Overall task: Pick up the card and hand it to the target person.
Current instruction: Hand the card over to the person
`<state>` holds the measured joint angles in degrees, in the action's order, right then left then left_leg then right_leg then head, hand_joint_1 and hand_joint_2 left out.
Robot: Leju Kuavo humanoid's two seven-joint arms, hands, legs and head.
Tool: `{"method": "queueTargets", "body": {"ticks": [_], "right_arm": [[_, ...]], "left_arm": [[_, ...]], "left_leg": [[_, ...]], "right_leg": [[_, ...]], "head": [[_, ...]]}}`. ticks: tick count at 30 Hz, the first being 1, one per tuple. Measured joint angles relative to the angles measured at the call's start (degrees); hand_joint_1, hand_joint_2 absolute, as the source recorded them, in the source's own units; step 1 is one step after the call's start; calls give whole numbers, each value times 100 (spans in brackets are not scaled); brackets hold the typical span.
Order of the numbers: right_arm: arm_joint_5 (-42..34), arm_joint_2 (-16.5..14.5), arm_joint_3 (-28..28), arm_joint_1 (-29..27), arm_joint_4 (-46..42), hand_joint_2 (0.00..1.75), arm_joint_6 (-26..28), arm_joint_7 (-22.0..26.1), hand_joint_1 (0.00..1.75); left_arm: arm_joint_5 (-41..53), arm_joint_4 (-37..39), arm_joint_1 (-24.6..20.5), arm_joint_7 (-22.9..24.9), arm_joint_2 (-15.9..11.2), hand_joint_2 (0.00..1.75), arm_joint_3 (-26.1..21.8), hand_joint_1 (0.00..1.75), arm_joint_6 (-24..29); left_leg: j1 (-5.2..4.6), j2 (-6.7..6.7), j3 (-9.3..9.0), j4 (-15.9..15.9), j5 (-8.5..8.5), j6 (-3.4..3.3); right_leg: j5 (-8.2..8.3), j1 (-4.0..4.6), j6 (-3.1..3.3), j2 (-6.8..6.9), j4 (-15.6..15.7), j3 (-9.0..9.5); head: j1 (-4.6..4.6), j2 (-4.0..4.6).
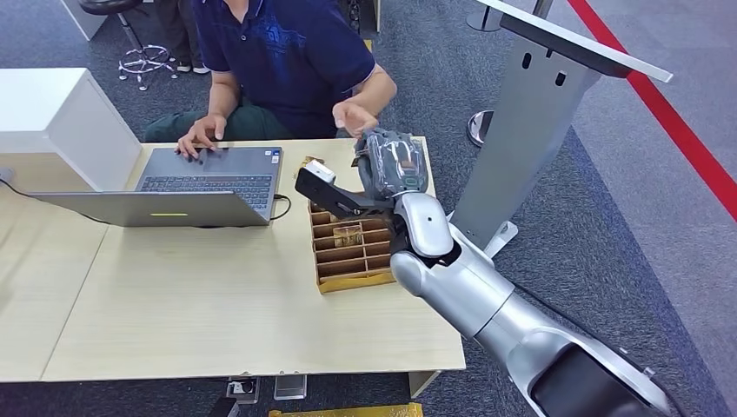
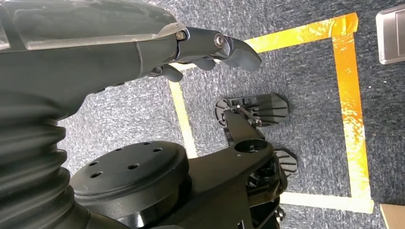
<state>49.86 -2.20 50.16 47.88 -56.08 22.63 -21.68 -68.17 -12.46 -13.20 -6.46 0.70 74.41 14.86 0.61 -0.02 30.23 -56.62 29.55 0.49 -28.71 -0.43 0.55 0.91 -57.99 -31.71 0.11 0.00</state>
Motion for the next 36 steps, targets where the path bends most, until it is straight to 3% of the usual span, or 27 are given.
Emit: {"method": "queueTargets", "body": {"ticks": [11,26,30,36], "right_arm": [[9,-14,1,169,-205,175,402,264,175],[438,-145,32,325,456,175,810,337,175],[515,-148,46,325,567,175,803,295,0],[535,-149,49,320,679,175,782,273,0]], "left_arm": [[-12,0,12,1,0,175,-1,0,33],[-5,0,16,17,0,175,-1,0,38],[24,0,15,16,0,175,-1,0,14],[59,0,11,8,0,175,-1,0,4]], "left_leg": [[0,1,2,0,0,0],[0,2,4,0,0,0],[0,2,4,0,0,0],[0,2,3,0,0,0]], "right_leg": [[0,0,0,1,0,1],[0,0,0,2,0,0],[0,0,0,2,0,-1],[0,0,0,2,0,-1]], "head": [[1,0],[2,0],[0,0],[2,0]]}}
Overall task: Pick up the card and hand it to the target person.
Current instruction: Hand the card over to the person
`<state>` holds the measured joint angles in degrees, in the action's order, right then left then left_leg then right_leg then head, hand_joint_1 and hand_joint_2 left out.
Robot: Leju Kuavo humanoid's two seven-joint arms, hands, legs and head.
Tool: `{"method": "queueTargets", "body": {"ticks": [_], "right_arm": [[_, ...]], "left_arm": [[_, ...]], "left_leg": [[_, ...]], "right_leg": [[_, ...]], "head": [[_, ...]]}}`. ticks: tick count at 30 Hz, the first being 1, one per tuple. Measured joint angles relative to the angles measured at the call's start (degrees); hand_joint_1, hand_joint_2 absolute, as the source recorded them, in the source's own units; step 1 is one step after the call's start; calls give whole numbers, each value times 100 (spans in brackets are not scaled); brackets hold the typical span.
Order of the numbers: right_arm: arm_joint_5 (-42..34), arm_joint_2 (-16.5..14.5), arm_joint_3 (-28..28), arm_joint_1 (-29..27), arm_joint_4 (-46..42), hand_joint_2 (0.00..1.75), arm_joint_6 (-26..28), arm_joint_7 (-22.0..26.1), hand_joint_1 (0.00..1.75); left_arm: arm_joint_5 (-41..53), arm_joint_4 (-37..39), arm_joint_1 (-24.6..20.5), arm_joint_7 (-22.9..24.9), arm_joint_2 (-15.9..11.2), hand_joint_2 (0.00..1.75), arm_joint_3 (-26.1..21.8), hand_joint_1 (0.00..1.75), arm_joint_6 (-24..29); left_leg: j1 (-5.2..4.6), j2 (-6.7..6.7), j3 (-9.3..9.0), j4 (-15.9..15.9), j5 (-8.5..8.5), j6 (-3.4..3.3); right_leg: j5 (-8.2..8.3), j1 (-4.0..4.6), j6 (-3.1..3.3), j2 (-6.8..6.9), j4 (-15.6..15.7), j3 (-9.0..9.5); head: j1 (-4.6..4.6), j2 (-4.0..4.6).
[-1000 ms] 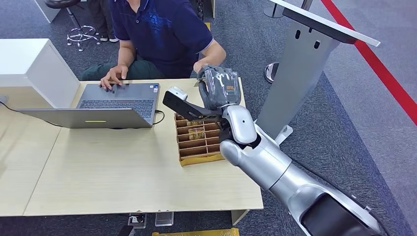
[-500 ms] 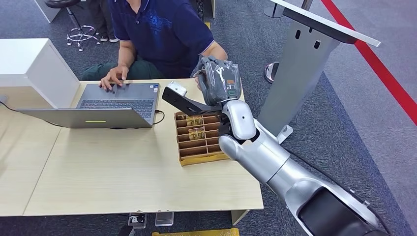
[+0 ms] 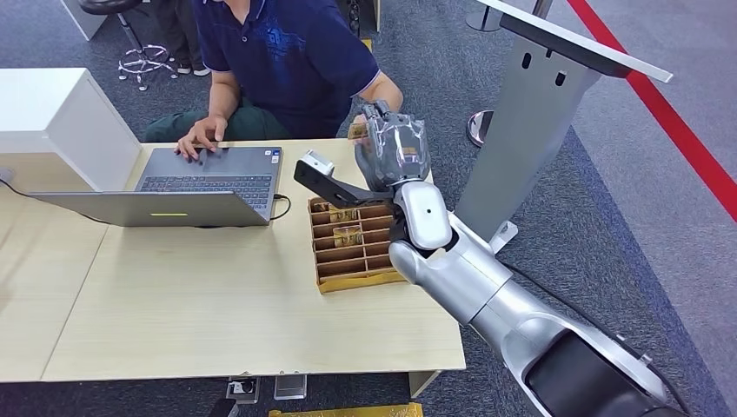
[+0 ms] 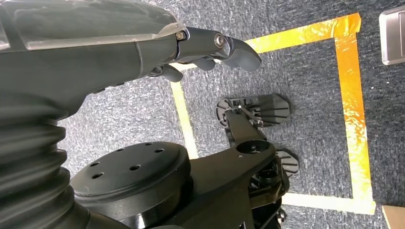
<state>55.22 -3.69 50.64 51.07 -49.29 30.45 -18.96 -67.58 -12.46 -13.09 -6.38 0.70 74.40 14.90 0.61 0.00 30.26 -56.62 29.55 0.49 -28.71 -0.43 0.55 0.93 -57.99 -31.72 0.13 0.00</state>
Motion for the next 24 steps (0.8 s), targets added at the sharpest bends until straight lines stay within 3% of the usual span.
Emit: {"method": "queueTargets", "body": {"ticks": [12,24], "right_arm": [[-260,125,-67,-231,-299,175,11,-5,0],[-4007,713,-648,-1498,-2174,175,-92,1877,0]], "left_arm": [[-16,0,0,-4,-6,175,0,0,-13],[-184,0,93,-120,-119,175,-11,0,-3]], "left_leg": [[0,-1,-1,0,0,0],[0,-1,-3,0,1,0]], "right_leg": [[0,0,0,-1,1,-3],[0,0,0,-1,4,-3]], "head": [[-2,0],[-3,0]]}}
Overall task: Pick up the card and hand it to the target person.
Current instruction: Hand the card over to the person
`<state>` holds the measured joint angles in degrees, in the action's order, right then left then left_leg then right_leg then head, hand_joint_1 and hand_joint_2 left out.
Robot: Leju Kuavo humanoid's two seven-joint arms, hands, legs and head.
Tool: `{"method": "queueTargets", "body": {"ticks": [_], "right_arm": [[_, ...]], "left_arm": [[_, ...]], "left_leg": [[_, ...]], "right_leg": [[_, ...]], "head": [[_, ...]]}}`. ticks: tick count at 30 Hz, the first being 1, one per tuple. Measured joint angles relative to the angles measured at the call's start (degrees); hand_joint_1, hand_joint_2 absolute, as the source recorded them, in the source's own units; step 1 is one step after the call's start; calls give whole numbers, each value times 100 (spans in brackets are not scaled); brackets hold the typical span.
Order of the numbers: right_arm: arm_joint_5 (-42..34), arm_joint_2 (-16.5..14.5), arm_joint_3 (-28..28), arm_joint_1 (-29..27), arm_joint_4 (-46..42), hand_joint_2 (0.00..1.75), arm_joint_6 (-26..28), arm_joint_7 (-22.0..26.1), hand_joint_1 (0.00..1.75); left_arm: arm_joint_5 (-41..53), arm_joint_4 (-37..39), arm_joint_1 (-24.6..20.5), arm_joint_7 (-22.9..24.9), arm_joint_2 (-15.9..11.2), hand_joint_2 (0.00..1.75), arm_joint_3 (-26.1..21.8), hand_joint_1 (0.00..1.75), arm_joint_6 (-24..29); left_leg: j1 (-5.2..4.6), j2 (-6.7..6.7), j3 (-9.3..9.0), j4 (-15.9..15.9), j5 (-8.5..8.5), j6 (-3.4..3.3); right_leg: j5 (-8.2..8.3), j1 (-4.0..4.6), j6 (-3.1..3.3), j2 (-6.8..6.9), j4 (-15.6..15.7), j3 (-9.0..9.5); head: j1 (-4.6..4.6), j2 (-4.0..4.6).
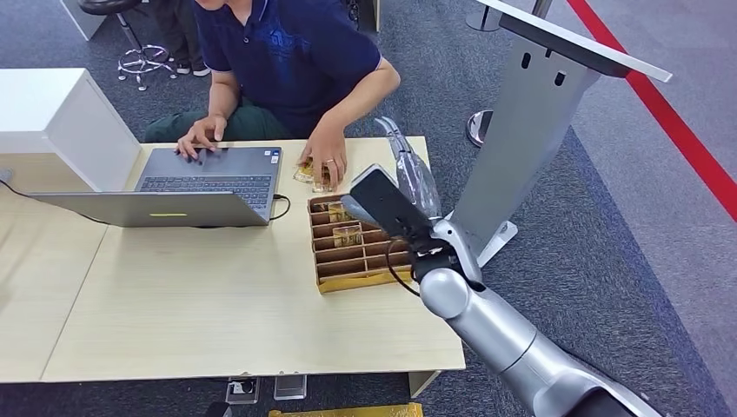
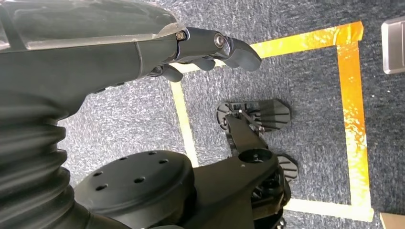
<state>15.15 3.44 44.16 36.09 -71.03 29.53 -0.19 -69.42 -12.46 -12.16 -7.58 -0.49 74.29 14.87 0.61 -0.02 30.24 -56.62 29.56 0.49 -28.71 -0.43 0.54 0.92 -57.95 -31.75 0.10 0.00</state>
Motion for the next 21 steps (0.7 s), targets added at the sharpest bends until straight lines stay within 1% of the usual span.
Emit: {"method": "queueTargets", "body": {"ticks": [5,9,12,17,21], "right_arm": [[-1060,369,-250,-698,-848,175,-139,538,0],[-1619,607,-434,-1271,-1383,175,-285,925,0],[-1894,745,-572,-1693,-1721,175,-376,1149,0],[-2358,856,-752,-2398,-1995,175,-714,1595,0],[-2624,853,-828,-2739,-1956,175,-1181,1891,0]], "left_arm": [[-74,0,93,-71,-49,175,-38,0,40],[-100,0,140,-91,-75,175,-69,0,83],[-134,0,171,-98,-84,175,-104,0,116],[-213,0,242,-125,-92,175,-172,0,149],[-270,0,289,-169,-97,175,-204,0,180]], "left_leg": [[0,0,0,0,1,0],[0,0,0,0,1,0],[0,1,0,0,2,0],[0,0,2,1,4,2],[0,0,3,2,4,2]], "right_leg": [[0,0,0,0,2,0],[0,0,0,0,4,0],[-1,0,0,1,4,1],[-1,0,0,1,4,2],[-2,0,1,1,3,2]], "head": [[2,0],[2,0],[-1,0],[-1,0],[-2,0]]}}
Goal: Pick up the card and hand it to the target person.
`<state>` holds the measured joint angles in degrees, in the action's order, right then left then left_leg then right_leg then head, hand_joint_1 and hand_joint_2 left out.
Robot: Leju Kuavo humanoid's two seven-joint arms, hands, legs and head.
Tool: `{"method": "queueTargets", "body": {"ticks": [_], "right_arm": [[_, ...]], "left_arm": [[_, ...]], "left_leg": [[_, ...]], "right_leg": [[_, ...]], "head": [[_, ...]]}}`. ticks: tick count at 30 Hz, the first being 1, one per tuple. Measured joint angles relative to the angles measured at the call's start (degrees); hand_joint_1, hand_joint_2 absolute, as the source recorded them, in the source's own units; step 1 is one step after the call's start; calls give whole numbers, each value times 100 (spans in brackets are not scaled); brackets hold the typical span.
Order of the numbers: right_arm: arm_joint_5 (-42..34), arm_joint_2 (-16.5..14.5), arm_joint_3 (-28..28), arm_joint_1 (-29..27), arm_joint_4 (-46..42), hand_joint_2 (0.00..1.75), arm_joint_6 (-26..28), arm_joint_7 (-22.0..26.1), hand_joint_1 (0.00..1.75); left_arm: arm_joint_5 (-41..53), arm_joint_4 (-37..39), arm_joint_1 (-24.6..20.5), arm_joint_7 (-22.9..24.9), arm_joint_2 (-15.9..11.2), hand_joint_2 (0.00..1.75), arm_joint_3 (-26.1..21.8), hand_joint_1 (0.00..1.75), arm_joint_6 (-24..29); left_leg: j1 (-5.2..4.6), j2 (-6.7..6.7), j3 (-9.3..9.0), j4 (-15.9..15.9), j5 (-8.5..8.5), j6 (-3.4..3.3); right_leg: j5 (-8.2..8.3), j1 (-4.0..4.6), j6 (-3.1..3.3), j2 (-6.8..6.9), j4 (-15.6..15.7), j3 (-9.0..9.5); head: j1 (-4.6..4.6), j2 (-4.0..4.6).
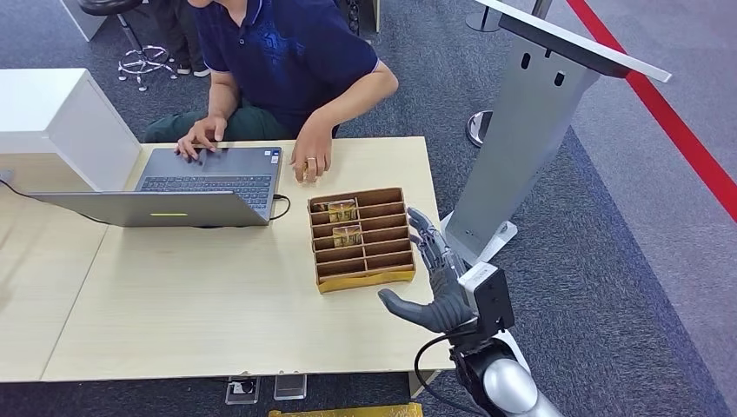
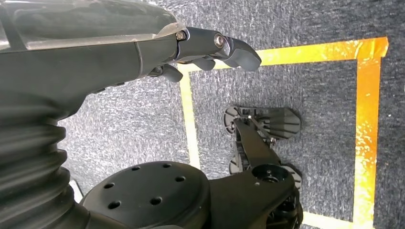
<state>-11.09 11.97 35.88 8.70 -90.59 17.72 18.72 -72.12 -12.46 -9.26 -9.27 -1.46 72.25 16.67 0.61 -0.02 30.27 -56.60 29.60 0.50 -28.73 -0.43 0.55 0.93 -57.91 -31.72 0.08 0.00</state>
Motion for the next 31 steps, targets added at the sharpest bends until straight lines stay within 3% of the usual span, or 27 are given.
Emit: {"method": "queueTargets", "body": {"ticks": [8,11,12,15,31], "right_arm": [[-244,-224,-14,-238,736,175,-692,520,0],[-288,-311,-35,-258,1003,44,-709,589,0],[-298,-343,-51,-259,1099,44,-704,607,0],[-297,-432,-116,-259,1341,175,-651,643,0],[-23,-670,-298,-233,1875,175,-239,583,0]], "left_arm": [[-96,0,48,-33,0,175,-106,0,68],[-115,0,62,-34,0,175,-130,0,84],[-124,0,65,-37,0,175,-135,0,94],[-159,0,74,-49,0,175,-168,0,119],[-174,0,89,-100,0,175,-265,0,122]], "left_leg": [[0,1,0,0,0,0],[0,0,1,0,0,0],[0,0,1,0,0,0],[0,1,2,0,0,0],[0,1,1,0,-1,0]], "right_leg": [[0,0,0,1,0,1],[0,0,0,1,0,0],[0,0,0,1,0,0],[0,0,0,1,0,0],[0,0,0,1,0,0]], "head": [[2,0],[3,0],[2,0],[4,0],[4,0]]}}
